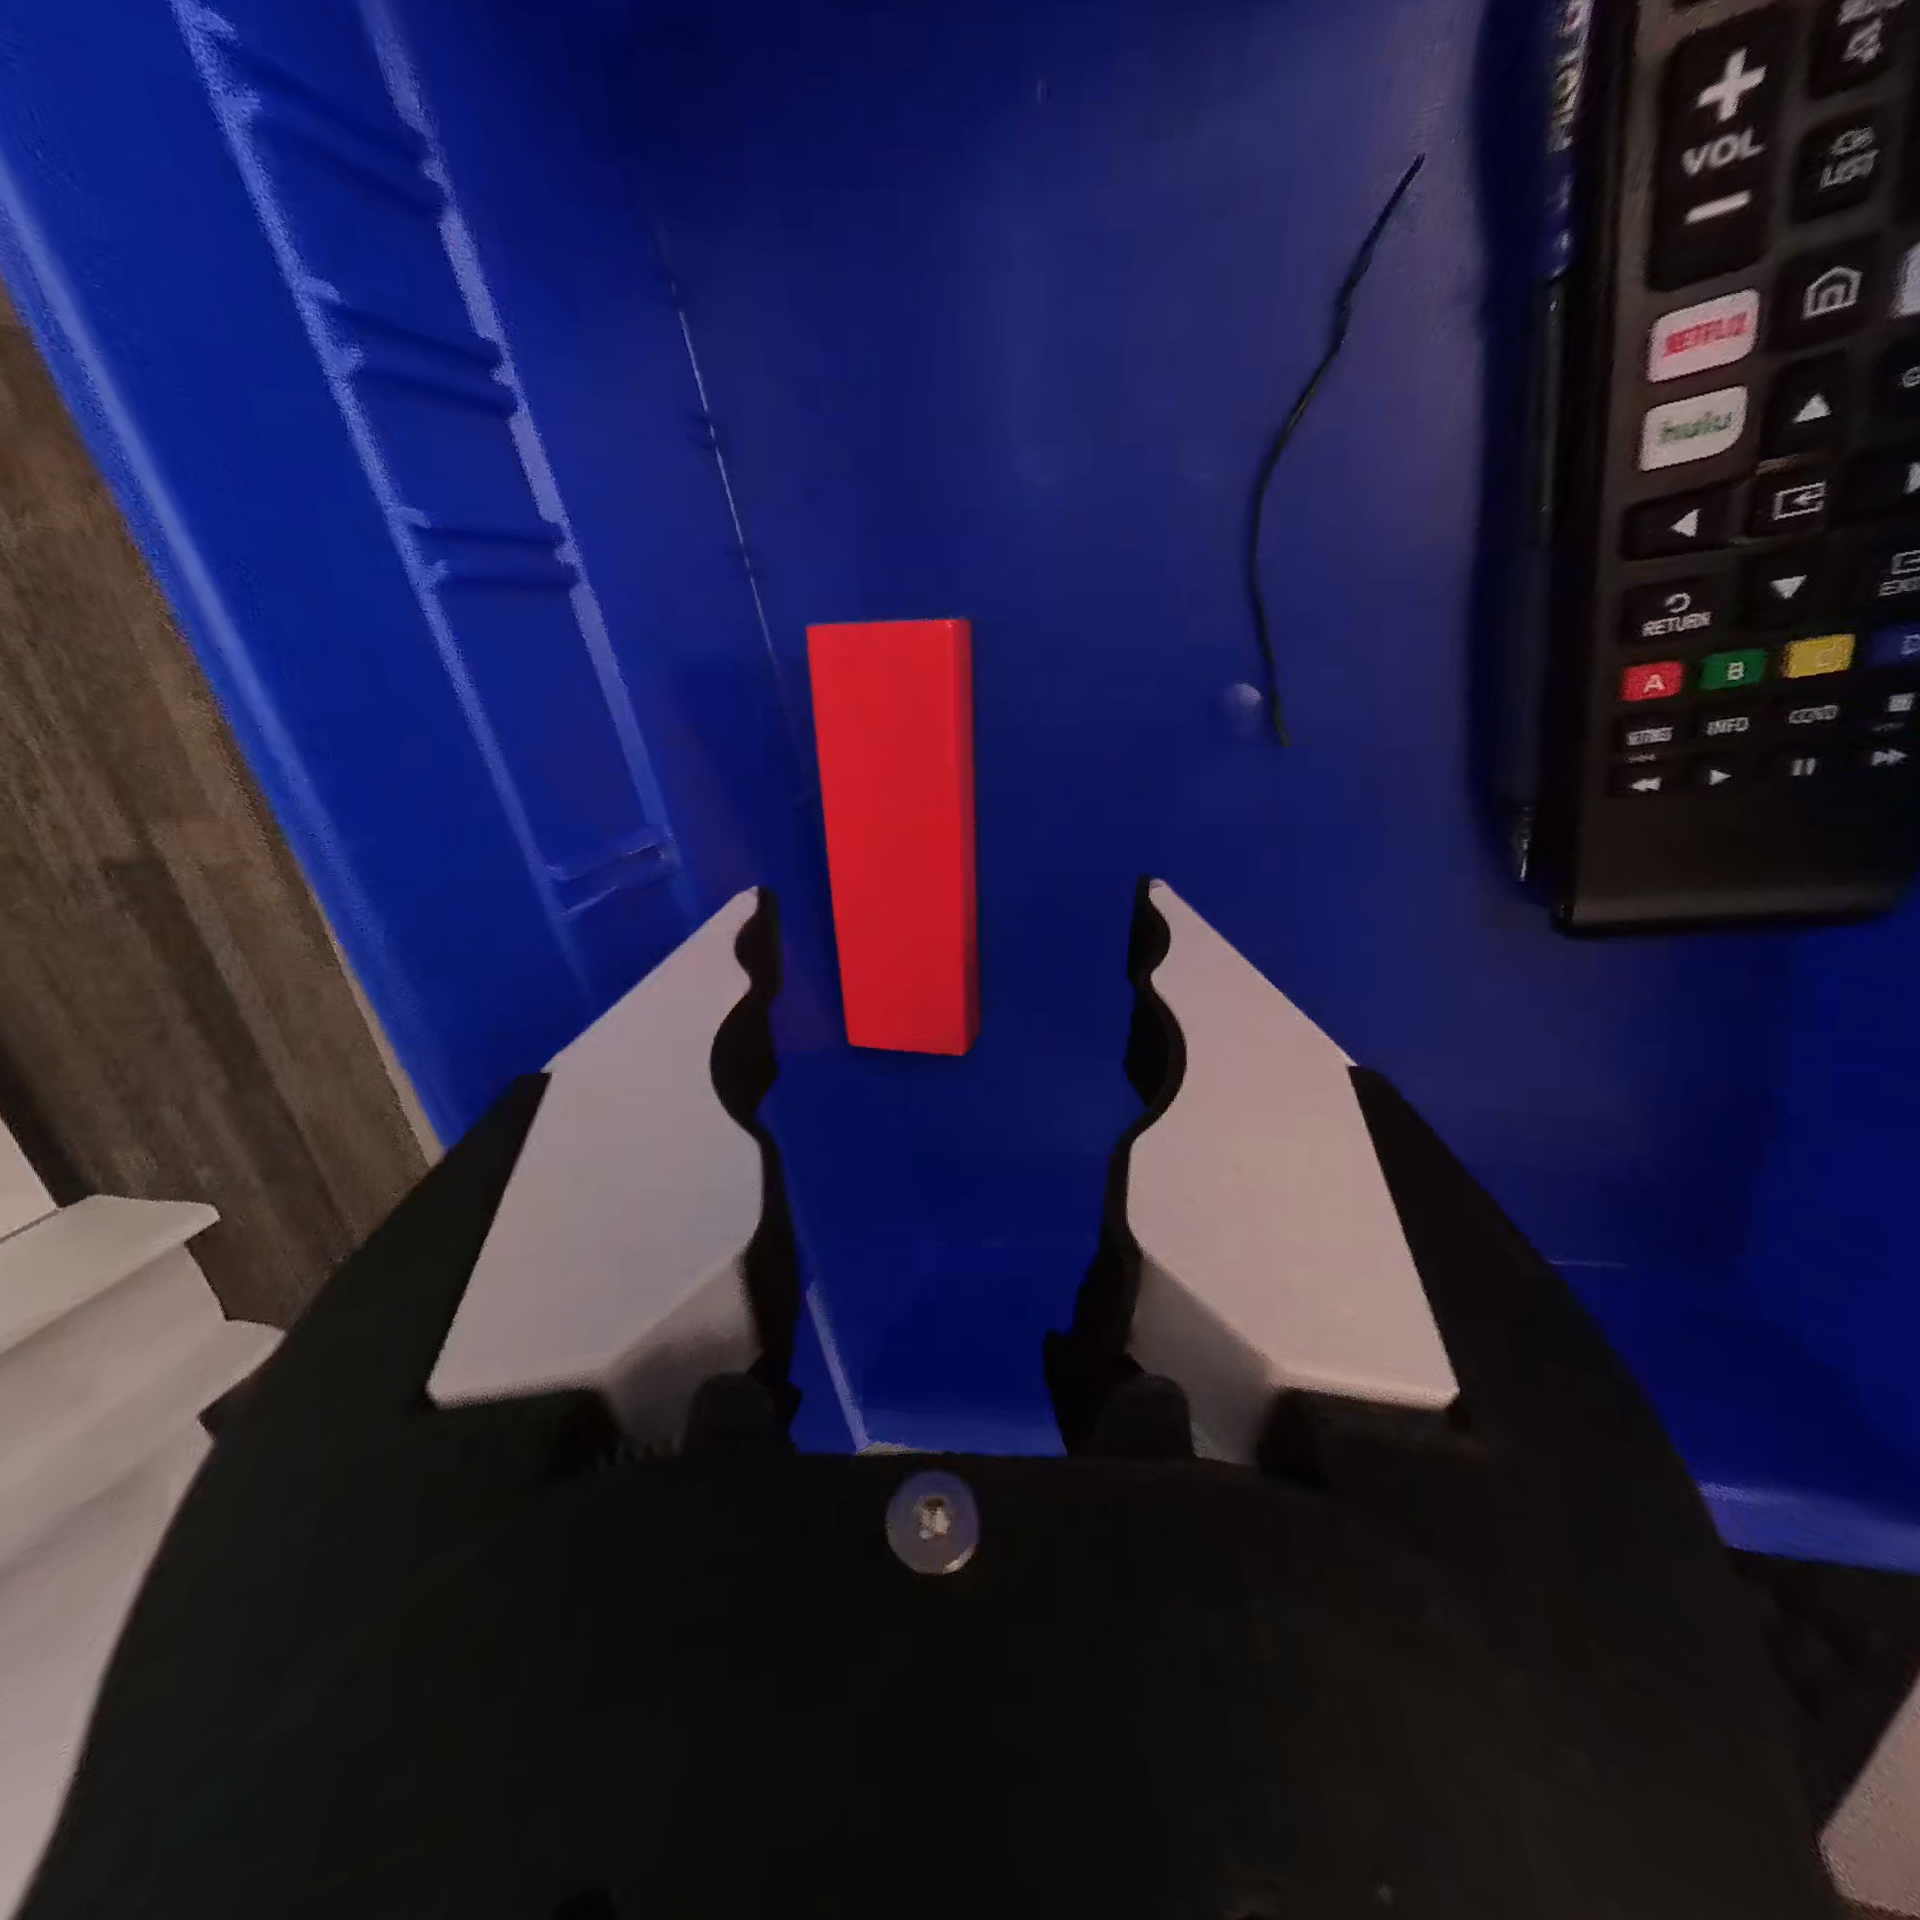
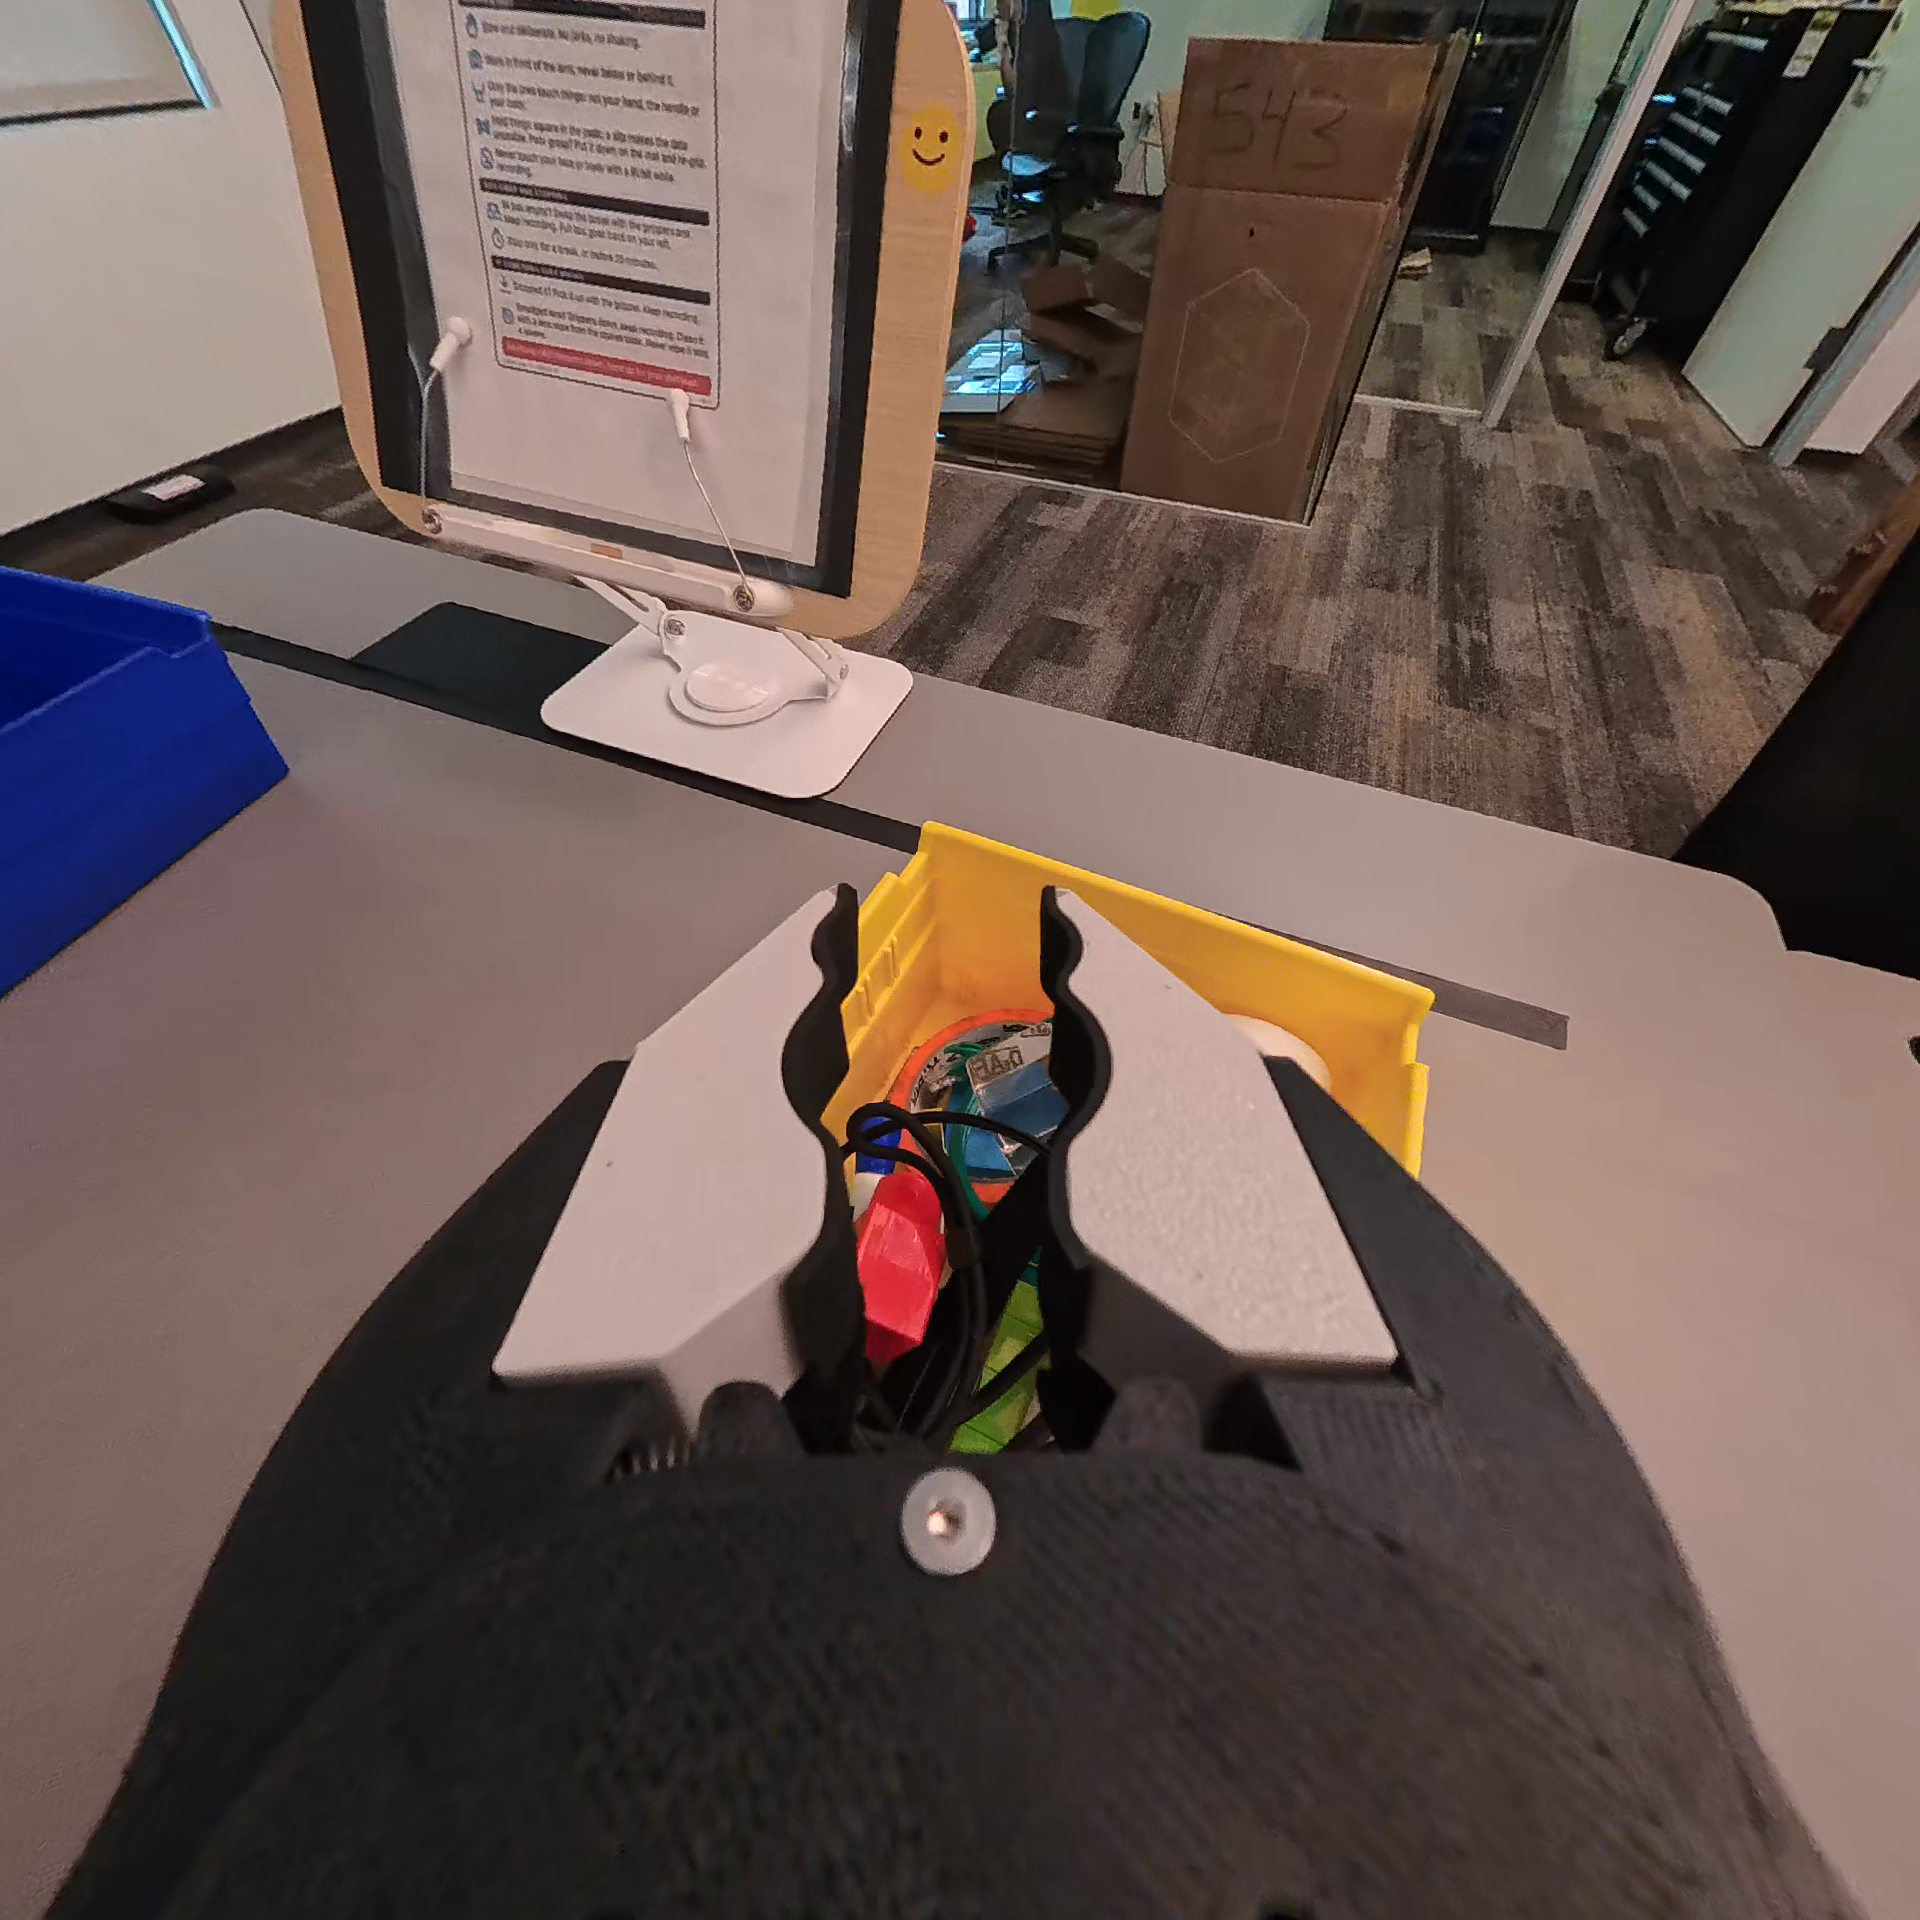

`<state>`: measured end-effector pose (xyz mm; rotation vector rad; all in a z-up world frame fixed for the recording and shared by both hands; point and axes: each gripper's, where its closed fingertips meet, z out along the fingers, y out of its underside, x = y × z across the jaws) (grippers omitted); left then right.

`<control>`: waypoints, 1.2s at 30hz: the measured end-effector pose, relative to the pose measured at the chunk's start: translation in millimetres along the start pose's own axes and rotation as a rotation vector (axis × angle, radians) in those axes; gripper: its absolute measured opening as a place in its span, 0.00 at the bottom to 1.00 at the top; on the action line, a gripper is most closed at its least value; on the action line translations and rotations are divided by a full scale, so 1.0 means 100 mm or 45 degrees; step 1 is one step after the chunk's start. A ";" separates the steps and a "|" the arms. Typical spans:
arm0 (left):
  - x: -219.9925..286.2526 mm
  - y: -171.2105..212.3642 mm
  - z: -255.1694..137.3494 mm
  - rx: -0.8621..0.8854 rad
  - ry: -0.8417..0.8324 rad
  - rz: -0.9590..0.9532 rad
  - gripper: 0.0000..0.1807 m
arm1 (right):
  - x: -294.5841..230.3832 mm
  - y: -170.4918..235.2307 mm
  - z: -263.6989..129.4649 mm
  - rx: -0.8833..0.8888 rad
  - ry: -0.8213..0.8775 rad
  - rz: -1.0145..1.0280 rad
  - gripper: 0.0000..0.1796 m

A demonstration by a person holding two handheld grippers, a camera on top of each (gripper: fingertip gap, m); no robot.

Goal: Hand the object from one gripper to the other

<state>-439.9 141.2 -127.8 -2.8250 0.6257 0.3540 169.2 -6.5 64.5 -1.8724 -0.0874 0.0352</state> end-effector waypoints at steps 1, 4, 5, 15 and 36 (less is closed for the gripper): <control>0.01 0.01 0.03 -0.017 0.008 -0.007 0.37 | 0.01 0.00 0.00 0.000 0.005 0.000 0.19; 0.03 0.03 0.10 -0.048 0.026 -0.022 0.36 | 0.00 -0.01 -0.01 0.003 -0.001 -0.004 0.19; 0.05 0.05 0.13 -0.063 0.046 -0.025 0.36 | -0.01 -0.01 -0.01 0.002 -0.003 -0.006 0.19; 0.12 0.07 0.12 -0.073 0.120 -0.016 0.25 | -0.05 0.02 0.03 -0.028 -0.004 -0.040 0.19; 0.61 -0.22 -0.55 0.233 0.798 -0.137 0.18 | -0.19 0.05 0.13 -0.083 -0.031 -0.116 0.19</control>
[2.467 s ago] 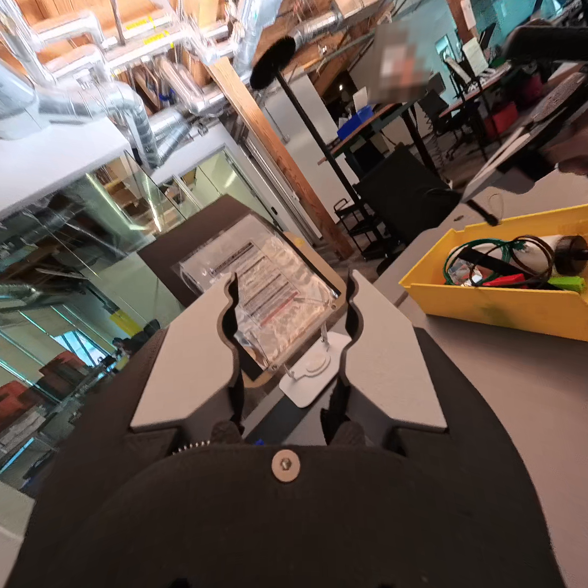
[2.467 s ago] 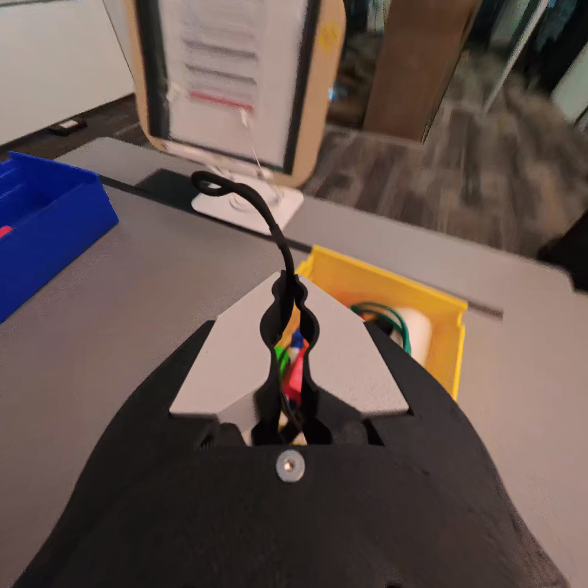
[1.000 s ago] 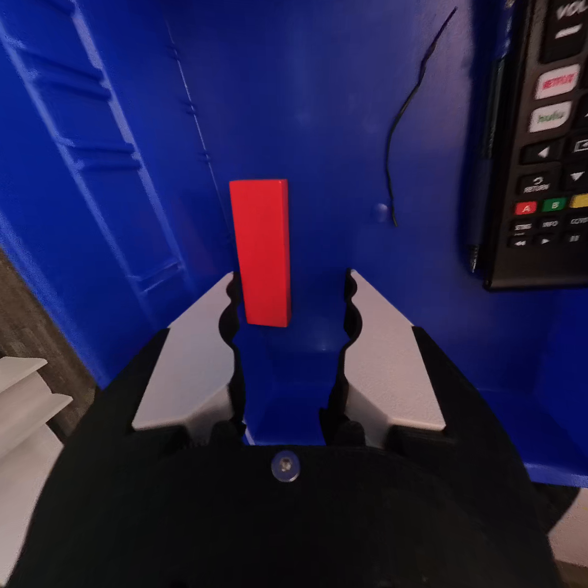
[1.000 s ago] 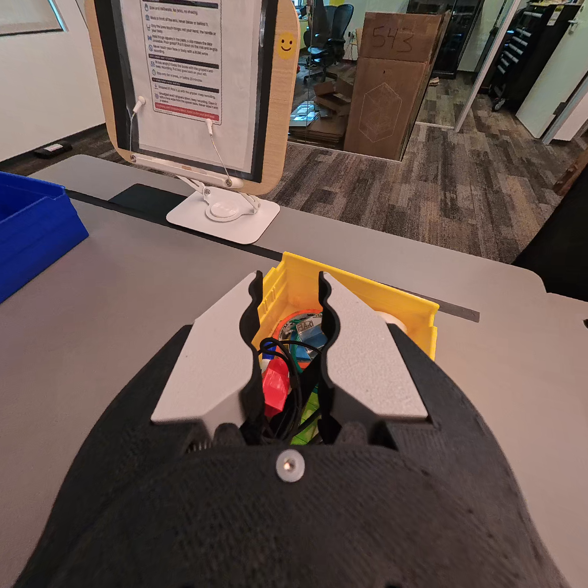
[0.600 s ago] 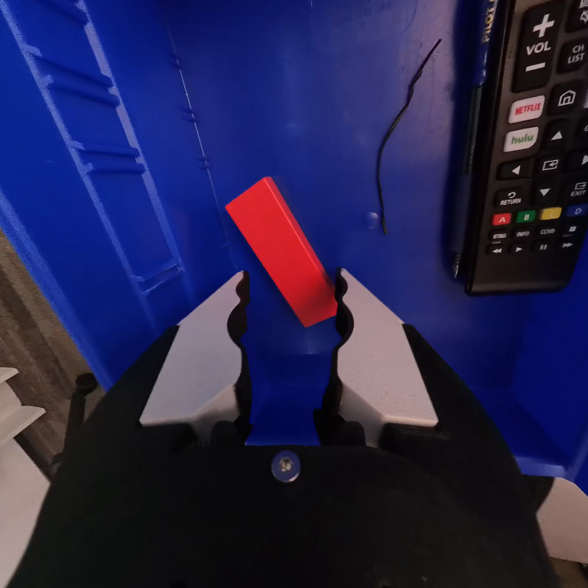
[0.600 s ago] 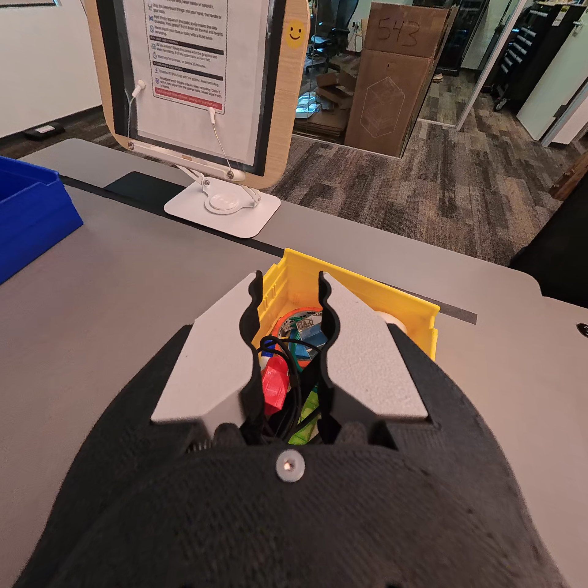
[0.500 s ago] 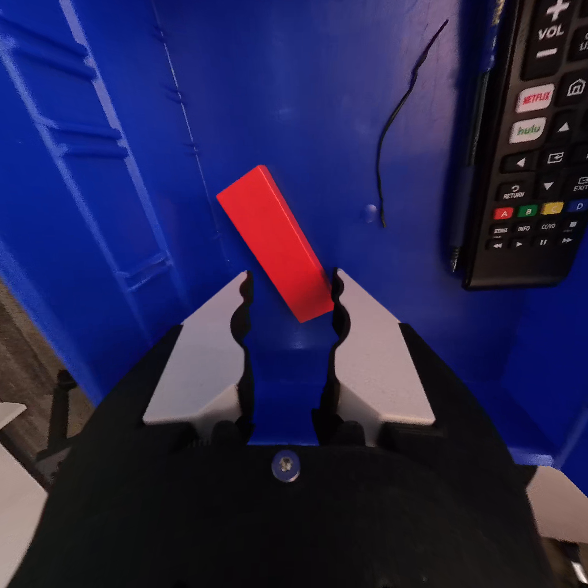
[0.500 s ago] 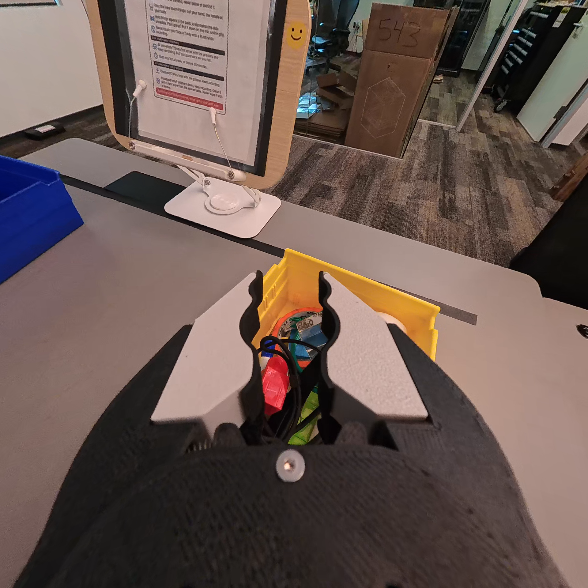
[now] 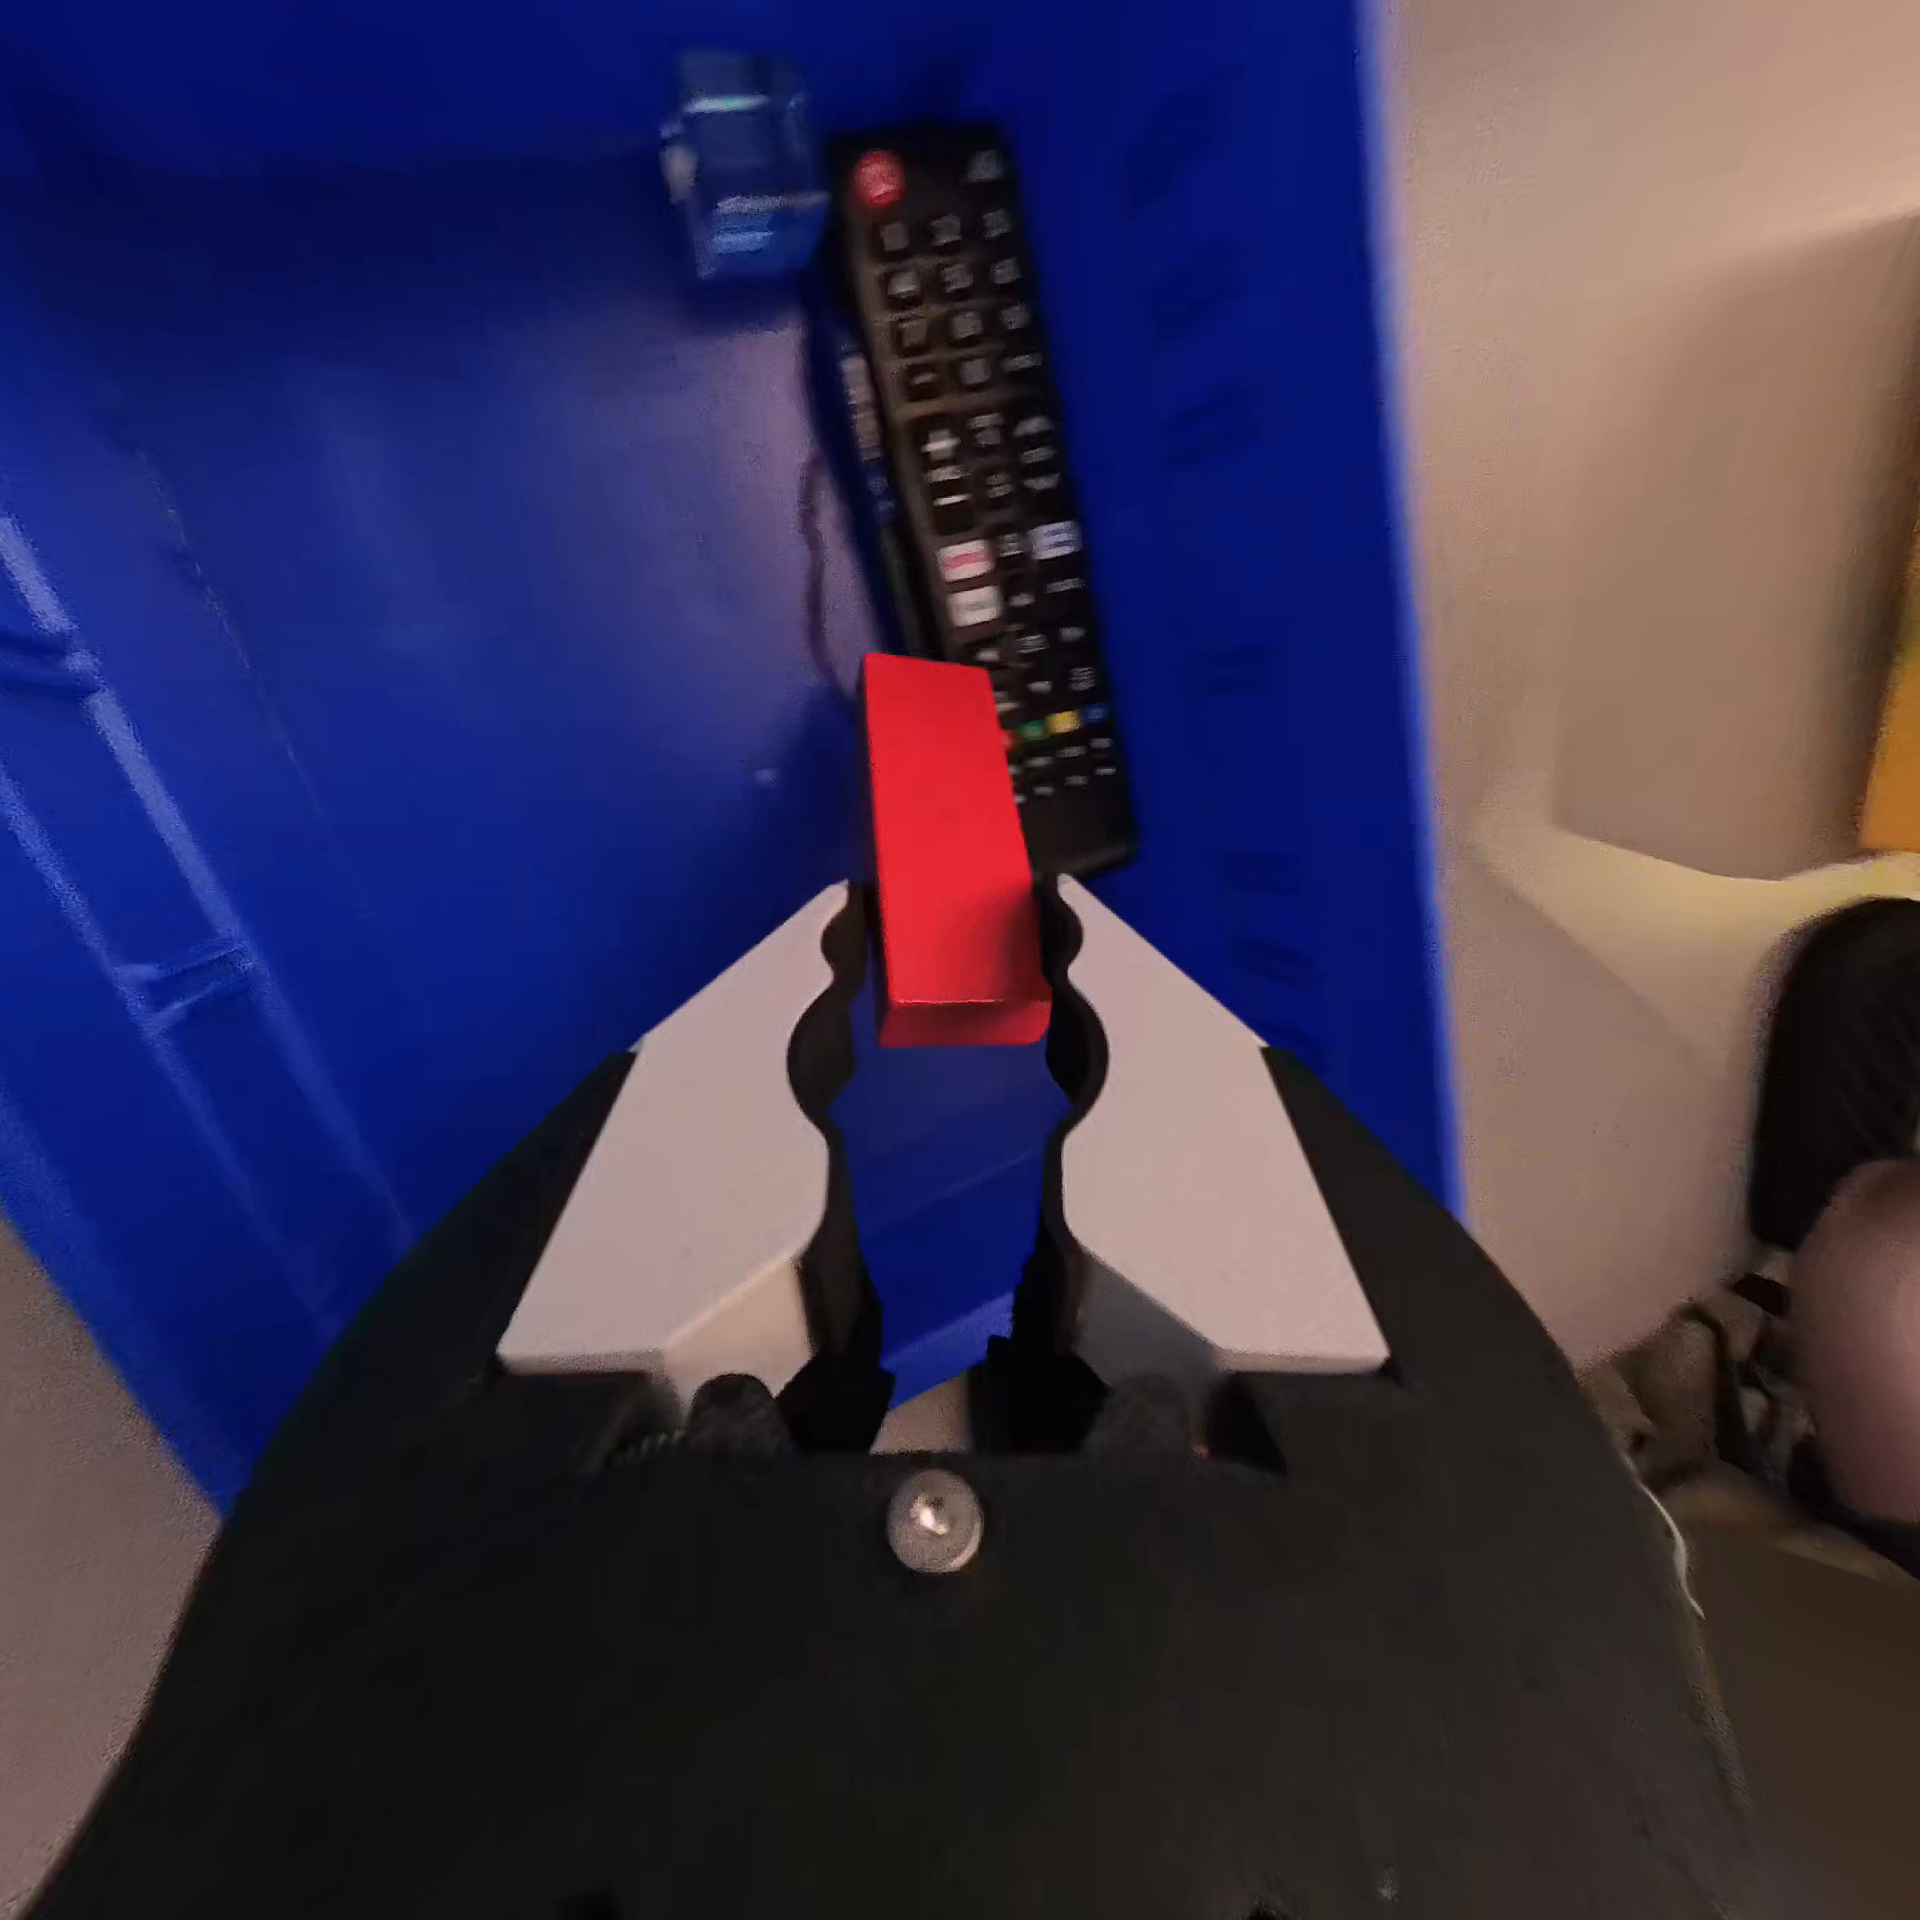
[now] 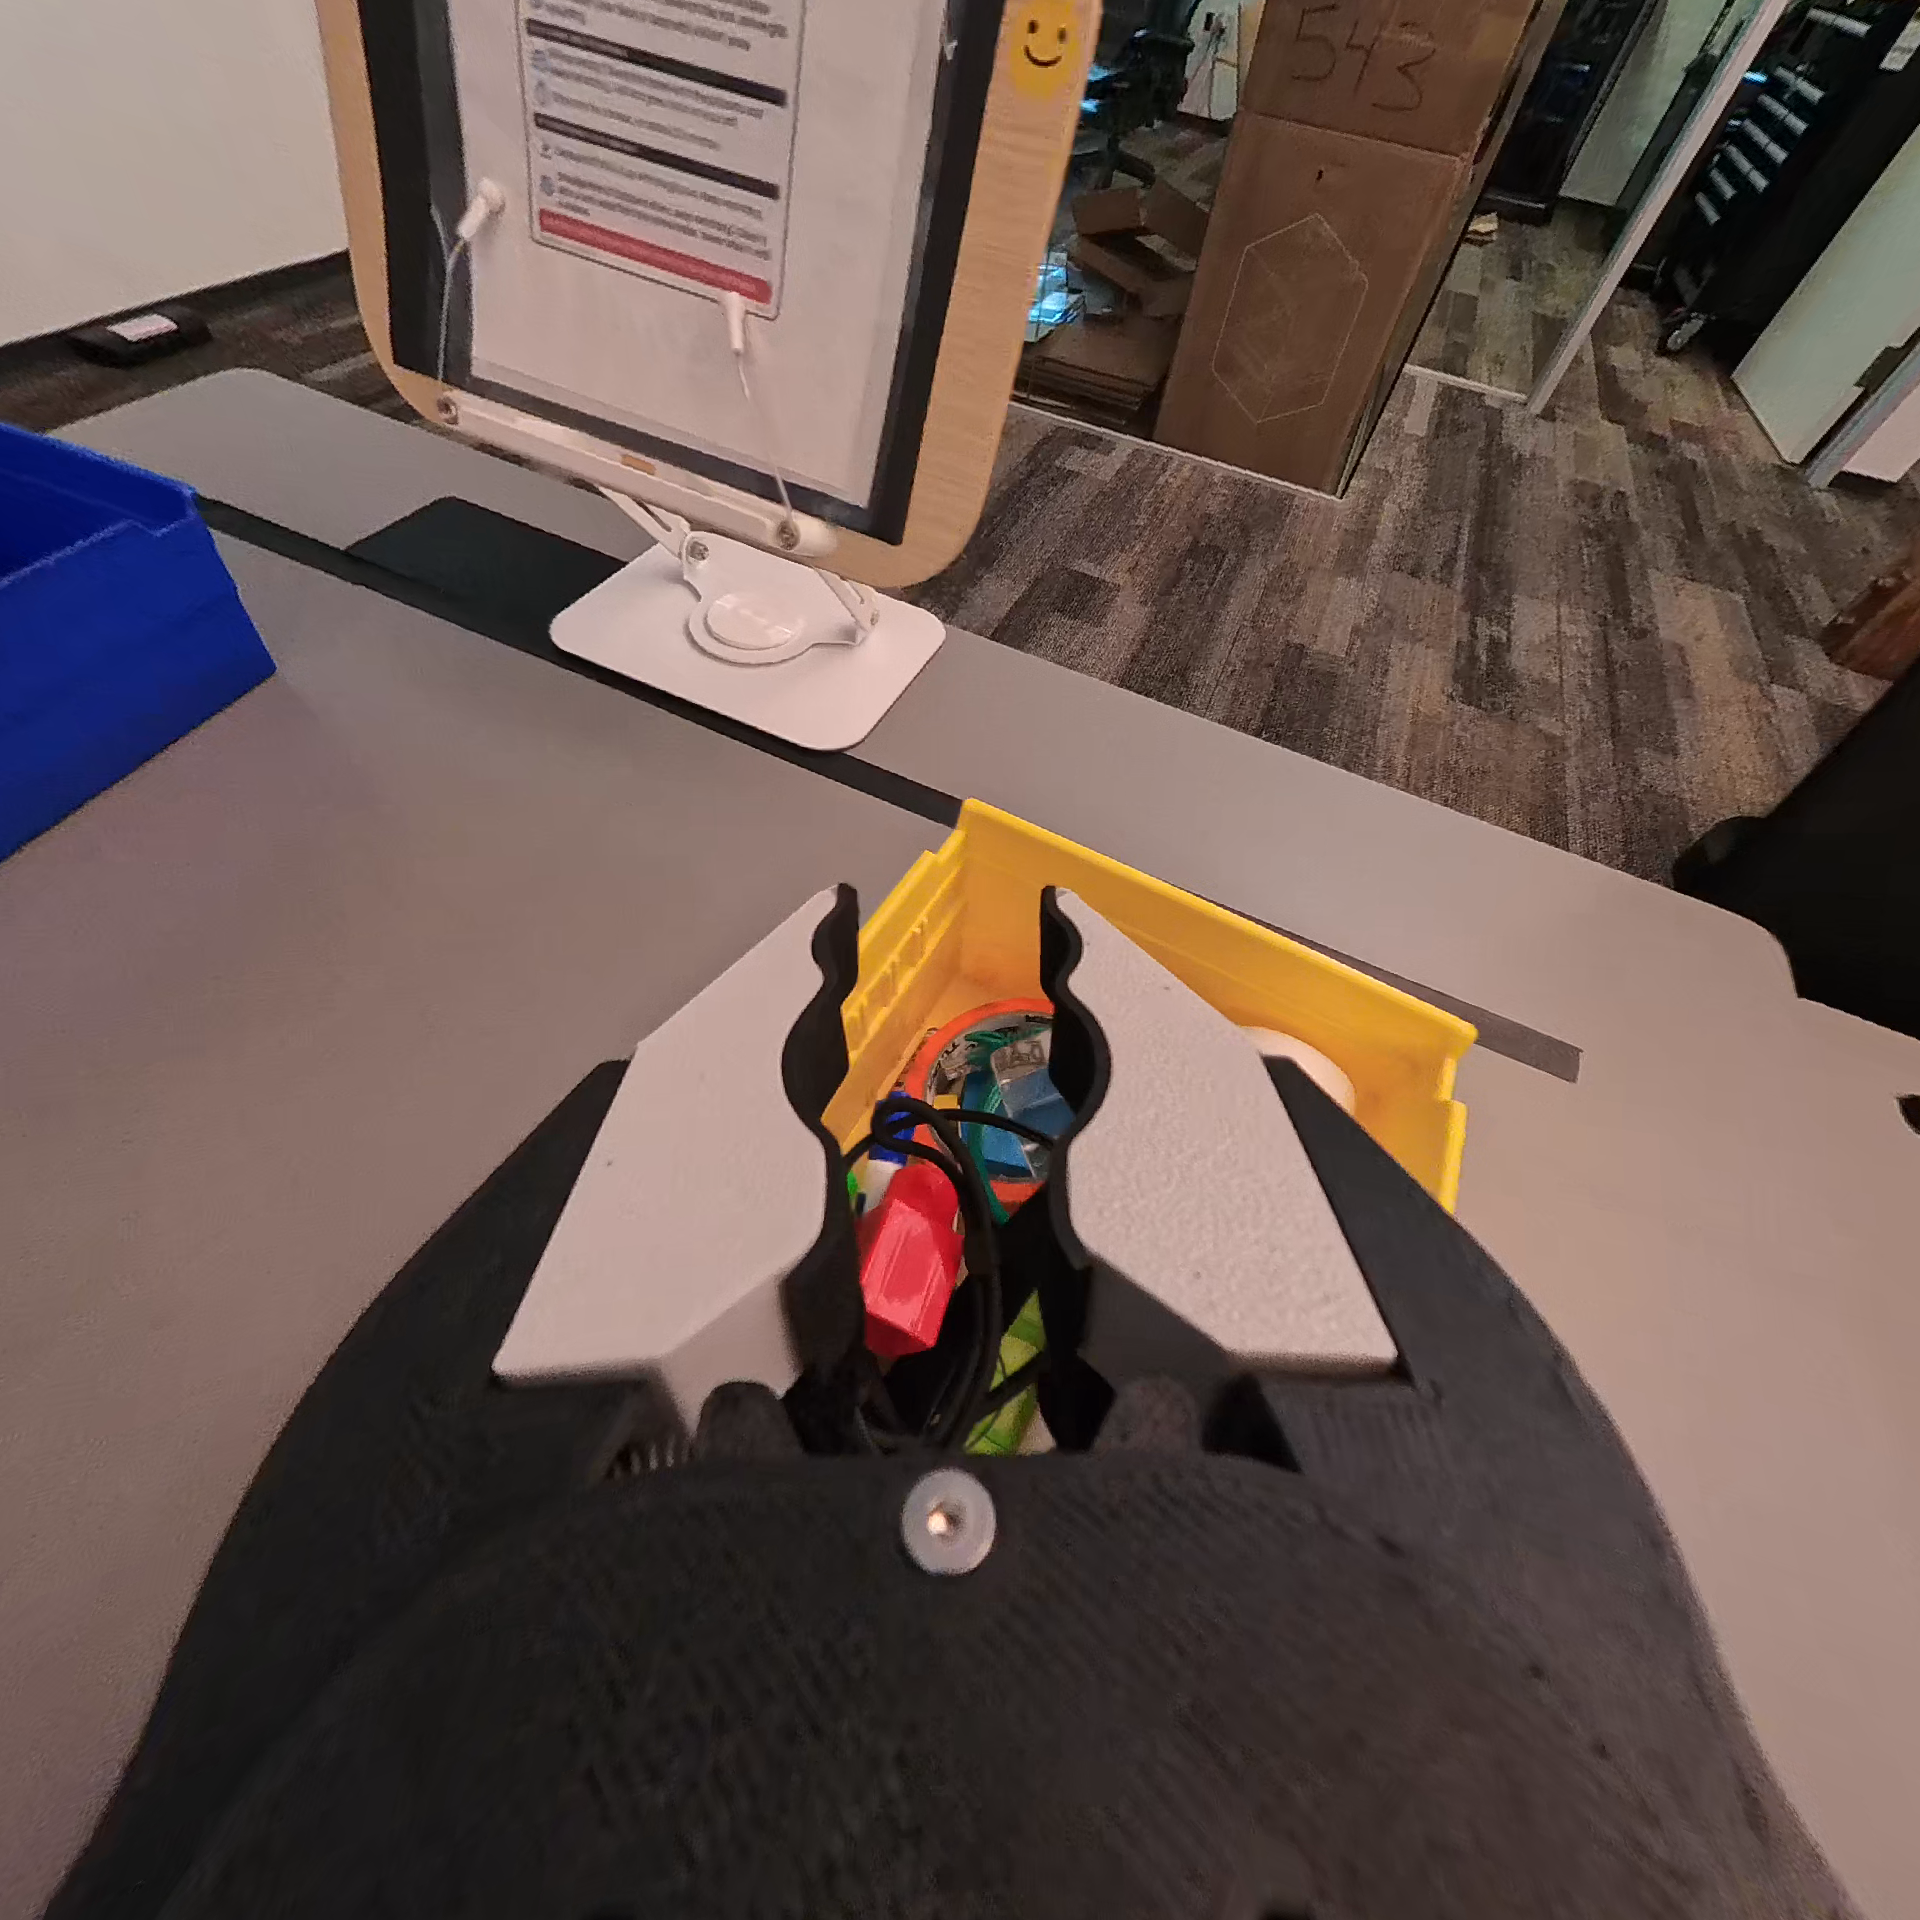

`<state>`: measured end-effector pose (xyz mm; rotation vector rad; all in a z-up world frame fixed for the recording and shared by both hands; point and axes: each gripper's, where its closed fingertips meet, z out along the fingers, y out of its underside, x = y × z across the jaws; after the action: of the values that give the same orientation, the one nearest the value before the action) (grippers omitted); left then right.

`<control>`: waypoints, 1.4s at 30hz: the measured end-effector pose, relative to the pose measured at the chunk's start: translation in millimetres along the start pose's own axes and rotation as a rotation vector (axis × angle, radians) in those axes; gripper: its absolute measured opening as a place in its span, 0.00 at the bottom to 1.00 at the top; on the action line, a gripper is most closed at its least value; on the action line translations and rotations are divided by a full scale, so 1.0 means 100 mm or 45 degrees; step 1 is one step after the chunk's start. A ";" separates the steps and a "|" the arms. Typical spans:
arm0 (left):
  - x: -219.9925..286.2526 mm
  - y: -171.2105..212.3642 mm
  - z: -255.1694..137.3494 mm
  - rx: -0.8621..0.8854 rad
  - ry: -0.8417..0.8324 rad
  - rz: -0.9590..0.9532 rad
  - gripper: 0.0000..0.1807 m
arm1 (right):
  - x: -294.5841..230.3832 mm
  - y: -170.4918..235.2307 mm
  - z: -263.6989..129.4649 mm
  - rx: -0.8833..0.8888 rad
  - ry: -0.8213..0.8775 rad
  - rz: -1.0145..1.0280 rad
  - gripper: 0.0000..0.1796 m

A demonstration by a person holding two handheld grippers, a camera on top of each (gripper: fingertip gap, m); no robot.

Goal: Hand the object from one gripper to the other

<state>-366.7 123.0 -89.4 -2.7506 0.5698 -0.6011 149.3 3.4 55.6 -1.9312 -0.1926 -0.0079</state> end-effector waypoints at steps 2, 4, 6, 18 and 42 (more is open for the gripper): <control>0.19 -0.03 -0.09 0.041 0.104 0.041 0.18 | -0.06 -0.01 0.04 -0.013 -0.009 -0.028 0.19; 0.24 -0.06 -0.21 0.088 0.081 0.070 0.17 | -0.13 -0.02 0.08 -0.034 -0.016 -0.066 0.19; 0.33 -0.10 -0.34 0.157 0.081 0.111 0.17 | -0.20 -0.03 0.12 -0.055 -0.026 -0.106 0.19; 1.26 -0.14 -0.81 0.363 0.588 0.397 0.17 | -1.61 -0.46 0.35 0.104 -0.563 -0.283 0.23; 2.17 -0.29 -0.85 0.439 0.944 0.508 0.31 | -3.34 -0.44 0.77 0.508 -0.355 -1.372 0.08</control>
<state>-213.8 41.2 68.6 -1.9564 1.0162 -1.4526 -193.1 46.5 35.6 -1.2325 -1.2926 -0.3841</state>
